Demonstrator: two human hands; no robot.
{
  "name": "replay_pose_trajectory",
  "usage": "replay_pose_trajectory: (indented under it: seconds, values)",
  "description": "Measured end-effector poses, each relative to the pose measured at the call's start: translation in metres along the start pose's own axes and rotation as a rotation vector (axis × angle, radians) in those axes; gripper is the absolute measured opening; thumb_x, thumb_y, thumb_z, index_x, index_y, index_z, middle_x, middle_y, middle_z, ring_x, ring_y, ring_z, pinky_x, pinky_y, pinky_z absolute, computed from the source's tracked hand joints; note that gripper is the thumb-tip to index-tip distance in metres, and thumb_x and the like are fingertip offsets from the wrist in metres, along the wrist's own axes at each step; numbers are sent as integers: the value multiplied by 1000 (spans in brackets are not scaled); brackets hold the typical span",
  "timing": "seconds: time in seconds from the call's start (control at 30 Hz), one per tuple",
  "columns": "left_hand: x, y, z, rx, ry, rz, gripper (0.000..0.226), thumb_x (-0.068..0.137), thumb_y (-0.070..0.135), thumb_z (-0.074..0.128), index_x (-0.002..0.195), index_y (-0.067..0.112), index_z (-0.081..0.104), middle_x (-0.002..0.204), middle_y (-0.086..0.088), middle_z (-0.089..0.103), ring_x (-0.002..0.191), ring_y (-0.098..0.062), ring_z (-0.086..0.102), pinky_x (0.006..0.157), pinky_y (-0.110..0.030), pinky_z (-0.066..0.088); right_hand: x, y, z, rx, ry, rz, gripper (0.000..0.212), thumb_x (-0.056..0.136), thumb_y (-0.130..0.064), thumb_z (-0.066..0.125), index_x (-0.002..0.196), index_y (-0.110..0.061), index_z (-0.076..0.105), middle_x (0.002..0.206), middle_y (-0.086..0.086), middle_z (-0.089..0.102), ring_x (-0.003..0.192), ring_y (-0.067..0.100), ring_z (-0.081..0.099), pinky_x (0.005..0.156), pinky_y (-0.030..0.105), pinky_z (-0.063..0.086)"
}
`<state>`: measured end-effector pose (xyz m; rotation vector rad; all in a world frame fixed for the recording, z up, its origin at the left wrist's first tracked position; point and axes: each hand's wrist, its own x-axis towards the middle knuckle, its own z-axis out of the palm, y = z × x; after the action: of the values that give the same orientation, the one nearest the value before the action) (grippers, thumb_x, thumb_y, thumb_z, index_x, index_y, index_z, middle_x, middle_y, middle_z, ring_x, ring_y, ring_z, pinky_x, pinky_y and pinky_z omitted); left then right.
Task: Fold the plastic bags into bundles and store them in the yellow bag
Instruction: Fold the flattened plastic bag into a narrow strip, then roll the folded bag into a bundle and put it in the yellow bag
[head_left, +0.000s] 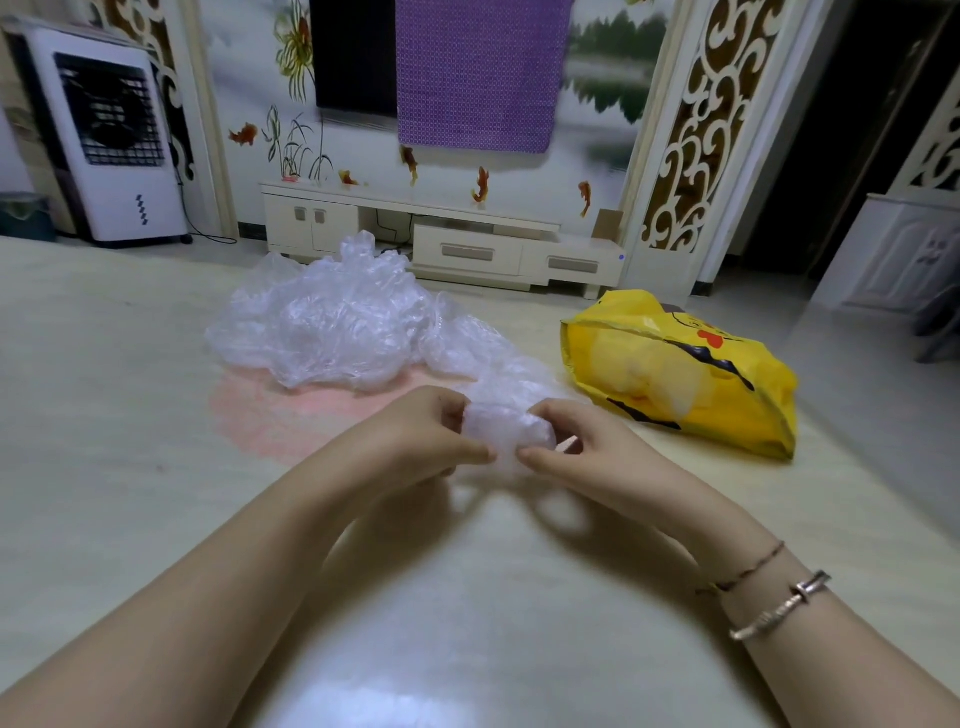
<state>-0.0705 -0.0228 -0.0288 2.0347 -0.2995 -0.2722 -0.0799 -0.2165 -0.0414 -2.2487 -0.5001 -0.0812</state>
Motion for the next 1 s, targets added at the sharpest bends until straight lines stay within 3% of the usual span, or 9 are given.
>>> replay_pose_trajectory:
  seconds: [0.13,0.27,0.4,0.5,0.57,0.67,0.83,0.93,1.0]
  values:
    - [0,-2,2,-28,2,-121,10,88,19,65,85,10,67,65,-9,56,42,-12,46,41,-15,32,7,3,4,230,104,173,16,88,-22,67,91,-17,52,74,8,61,66,17,49,62,31,37]
    - [3,-3,4,-117,42,-207,18,93,20,59,78,10,63,52,-7,55,47,-18,42,43,-19,29,13,8,12,20,204,176,20,82,-27,73,80,-18,54,70,-6,55,60,10,47,60,27,39]
    - [5,-2,4,-155,64,-249,24,95,22,56,76,9,62,50,-7,59,51,-21,41,45,-21,28,14,4,13,-113,175,161,20,81,-31,72,90,-16,61,82,-4,59,59,4,49,53,18,34]
    - [2,2,6,-149,55,-246,26,95,20,54,73,10,61,48,-7,61,50,-20,42,42,-19,29,11,1,11,-116,160,139,15,83,-25,69,86,-12,65,62,-12,53,48,0,47,45,12,31]
    - [1,1,7,-151,66,-206,27,95,19,53,71,11,61,53,-9,64,54,-23,45,44,-20,31,10,-2,8,-32,160,129,11,83,-18,68,81,-9,62,59,-15,54,50,1,44,51,15,34]
    - [0,2,10,-213,91,-118,23,96,18,52,75,12,59,68,-10,68,59,-24,55,47,-23,33,5,-9,-4,171,185,138,11,83,-6,67,80,-9,57,67,-3,54,62,9,47,54,18,39]
    - [0,8,17,-349,179,-23,9,94,16,58,85,14,61,81,2,69,62,-11,67,50,-21,47,-3,-8,-25,323,201,311,25,86,-1,63,103,-12,48,62,-3,56,57,12,49,54,24,36]
    - [6,2,18,-204,312,120,2,92,19,62,93,18,63,97,6,68,79,-9,68,67,-25,54,-1,1,-43,375,346,446,28,91,3,54,108,-13,38,76,4,50,56,18,56,52,27,34]
    - [11,-3,20,-32,332,255,6,90,19,62,95,23,64,100,13,65,90,-6,64,80,-23,50,-3,9,-55,337,440,513,19,93,2,49,96,-16,44,81,4,50,55,18,59,48,26,36]
